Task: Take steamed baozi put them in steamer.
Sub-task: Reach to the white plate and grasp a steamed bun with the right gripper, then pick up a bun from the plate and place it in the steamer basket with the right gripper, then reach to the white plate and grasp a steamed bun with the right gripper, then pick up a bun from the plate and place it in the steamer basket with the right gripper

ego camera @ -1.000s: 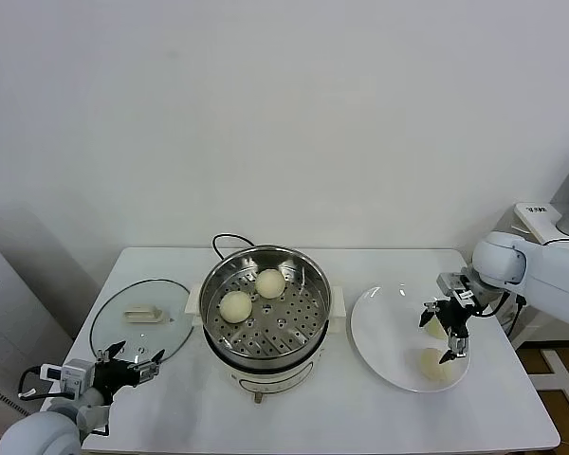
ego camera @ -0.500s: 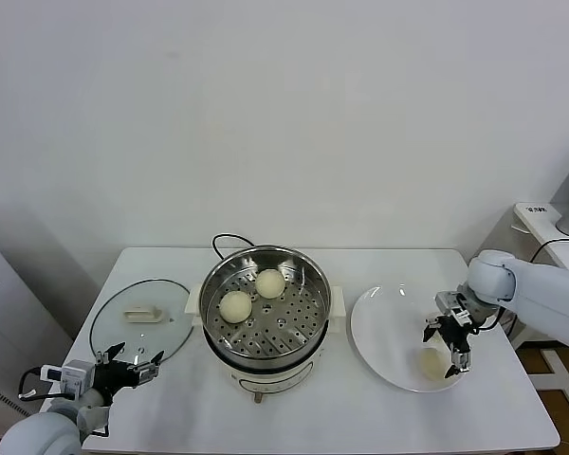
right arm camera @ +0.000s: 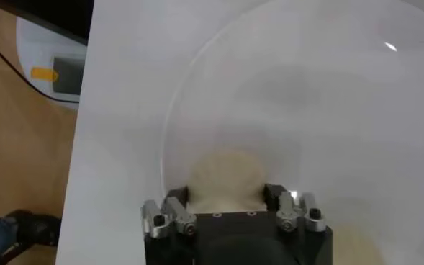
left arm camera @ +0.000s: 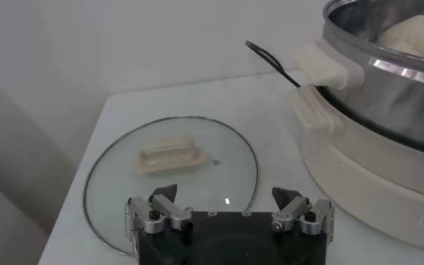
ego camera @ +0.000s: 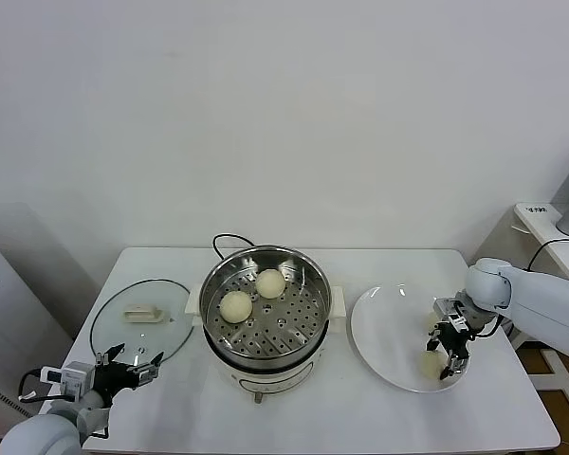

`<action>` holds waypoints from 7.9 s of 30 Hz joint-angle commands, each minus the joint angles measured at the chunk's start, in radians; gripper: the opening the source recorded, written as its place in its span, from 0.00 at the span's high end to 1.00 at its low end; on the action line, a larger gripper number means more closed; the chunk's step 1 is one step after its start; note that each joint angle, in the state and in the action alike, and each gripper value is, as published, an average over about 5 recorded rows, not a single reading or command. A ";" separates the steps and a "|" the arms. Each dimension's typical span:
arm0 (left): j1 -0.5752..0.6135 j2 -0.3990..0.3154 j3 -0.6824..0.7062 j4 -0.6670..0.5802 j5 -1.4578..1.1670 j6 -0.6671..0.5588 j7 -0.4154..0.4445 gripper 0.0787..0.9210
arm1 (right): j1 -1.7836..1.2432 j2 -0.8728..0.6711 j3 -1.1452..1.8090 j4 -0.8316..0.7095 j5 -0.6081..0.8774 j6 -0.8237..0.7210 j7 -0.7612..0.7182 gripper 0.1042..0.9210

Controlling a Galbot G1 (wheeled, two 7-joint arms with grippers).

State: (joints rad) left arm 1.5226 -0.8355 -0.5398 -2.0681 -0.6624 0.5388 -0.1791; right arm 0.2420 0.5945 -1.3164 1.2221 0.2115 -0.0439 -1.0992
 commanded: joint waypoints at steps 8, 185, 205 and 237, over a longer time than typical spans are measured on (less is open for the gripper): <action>0.006 0.002 -0.005 -0.004 0.003 0.003 -0.004 0.12 | 0.215 -0.010 -0.066 0.066 0.069 0.000 -0.035 0.50; -0.010 -0.004 -0.017 0.019 -0.011 -0.004 -0.005 0.12 | -0.177 0.212 0.451 -0.477 -0.353 0.292 -0.110 0.28; -0.015 -0.005 -0.012 0.016 -0.008 0.001 -0.010 0.12 | -0.053 0.154 0.309 -0.367 -0.210 0.251 -0.142 0.50; -0.019 0.007 -0.009 0.001 0.012 0.005 -0.018 0.12 | 0.762 0.354 -0.397 0.153 0.726 -0.310 0.009 0.50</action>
State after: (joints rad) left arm 1.5027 -0.8289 -0.5481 -2.0665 -0.6517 0.5449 -0.1982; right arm 0.8335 0.8439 -1.5829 1.2506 0.6860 -0.1985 -1.1767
